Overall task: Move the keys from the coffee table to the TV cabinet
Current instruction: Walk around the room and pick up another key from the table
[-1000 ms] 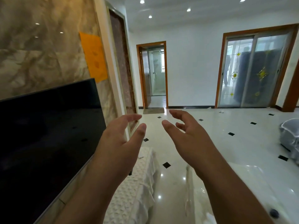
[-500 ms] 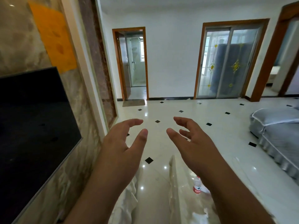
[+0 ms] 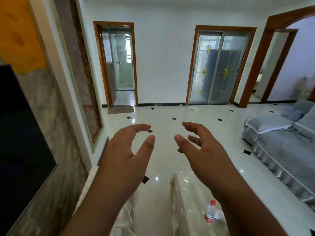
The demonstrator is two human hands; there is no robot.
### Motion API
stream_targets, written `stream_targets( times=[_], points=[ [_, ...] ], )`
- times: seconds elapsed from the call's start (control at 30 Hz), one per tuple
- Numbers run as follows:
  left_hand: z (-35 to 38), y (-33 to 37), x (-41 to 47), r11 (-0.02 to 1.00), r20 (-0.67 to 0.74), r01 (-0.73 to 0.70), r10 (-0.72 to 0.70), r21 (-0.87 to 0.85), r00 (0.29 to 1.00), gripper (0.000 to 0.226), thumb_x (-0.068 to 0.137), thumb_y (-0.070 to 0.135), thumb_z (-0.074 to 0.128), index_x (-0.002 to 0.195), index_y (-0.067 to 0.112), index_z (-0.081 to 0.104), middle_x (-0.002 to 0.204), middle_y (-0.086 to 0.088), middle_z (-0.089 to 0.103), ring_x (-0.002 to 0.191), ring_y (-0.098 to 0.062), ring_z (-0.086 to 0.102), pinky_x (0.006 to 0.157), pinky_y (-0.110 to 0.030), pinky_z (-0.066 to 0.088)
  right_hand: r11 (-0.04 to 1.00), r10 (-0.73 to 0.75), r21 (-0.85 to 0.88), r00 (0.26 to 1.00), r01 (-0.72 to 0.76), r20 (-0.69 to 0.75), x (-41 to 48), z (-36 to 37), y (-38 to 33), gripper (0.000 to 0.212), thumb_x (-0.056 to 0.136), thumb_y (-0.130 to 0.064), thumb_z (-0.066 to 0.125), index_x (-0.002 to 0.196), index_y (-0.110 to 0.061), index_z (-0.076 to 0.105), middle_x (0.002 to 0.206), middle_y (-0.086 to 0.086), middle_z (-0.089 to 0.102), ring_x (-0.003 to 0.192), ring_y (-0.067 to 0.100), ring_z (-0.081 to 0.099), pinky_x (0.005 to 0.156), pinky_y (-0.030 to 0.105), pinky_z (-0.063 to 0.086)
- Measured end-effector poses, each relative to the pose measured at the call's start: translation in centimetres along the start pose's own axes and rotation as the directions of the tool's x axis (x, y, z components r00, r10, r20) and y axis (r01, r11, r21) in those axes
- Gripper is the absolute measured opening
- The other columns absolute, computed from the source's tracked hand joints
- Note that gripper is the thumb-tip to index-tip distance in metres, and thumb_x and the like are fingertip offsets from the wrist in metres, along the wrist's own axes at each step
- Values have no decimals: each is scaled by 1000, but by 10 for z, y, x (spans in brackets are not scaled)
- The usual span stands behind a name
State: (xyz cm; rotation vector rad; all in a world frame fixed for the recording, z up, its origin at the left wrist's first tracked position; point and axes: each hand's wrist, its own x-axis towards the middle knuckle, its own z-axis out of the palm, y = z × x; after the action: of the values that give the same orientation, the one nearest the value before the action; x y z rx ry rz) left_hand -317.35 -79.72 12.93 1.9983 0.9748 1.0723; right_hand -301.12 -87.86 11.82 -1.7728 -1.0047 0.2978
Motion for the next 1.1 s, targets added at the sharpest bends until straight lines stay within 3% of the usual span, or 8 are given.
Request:
stream_targets(
  times=[0.2,0.47,0.6,0.73,0.9,1.0,1.1],
  points=[
    [10,-37,63,1000,62,22,-21,-21,998,37,88,56,49,124,49,52,122,25,44,113,-2,43,95,-33,40,999,33,-2,999,-33,-27,57,30,10,56,90,-55,58,141,-44,39,149,-20,42,124,1,41,98,35,41],
    [67,-87,167,998,111,29,-35,54,993,36,89,55,50,124,49,52,122,24,44,117,-3,43,96,-33,40,998,66,10,996,-66,-55,170,58,57,57,93,-51,57,145,-38,38,149,-16,42,133,11,43,104,39,40],
    [100,-101,238,994,93,72,-80,86,992,36,88,58,51,123,52,51,122,23,42,113,-9,47,97,-41,44,996,74,44,996,-72,-42,251,57,82,56,93,-51,57,144,-38,38,150,-15,42,134,12,43,107,43,41],
    [137,-106,308,993,68,62,-68,96,995,36,89,55,51,124,50,52,124,22,43,112,-4,42,93,-34,40,994,83,73,995,-79,-53,335,53,101,52,93,-50,57,141,-38,41,148,-14,45,132,11,44,106,42,42],
    [174,-116,367,991,68,101,-108,90,992,42,83,64,47,123,51,52,124,20,44,115,-10,48,99,-51,47,995,82,59,997,-81,-8,409,60,124,52,93,-50,57,141,-38,41,148,-15,45,133,11,44,104,41,40],
    [190,-128,395,991,88,114,-121,75,989,41,83,63,49,123,51,52,125,20,45,119,-14,51,97,-48,49,995,85,53,996,-85,6,439,64,136,52,92,-52,57,140,-40,42,147,-16,44,132,8,43,101,37,40],
    [206,-144,423,992,91,101,-108,76,990,36,88,57,52,123,50,53,121,23,44,111,-7,47,91,-35,46,996,87,29,996,-87,7,465,66,148,53,92,-53,57,141,-40,41,147,-17,44,127,4,43,103,38,41]
  ],
)
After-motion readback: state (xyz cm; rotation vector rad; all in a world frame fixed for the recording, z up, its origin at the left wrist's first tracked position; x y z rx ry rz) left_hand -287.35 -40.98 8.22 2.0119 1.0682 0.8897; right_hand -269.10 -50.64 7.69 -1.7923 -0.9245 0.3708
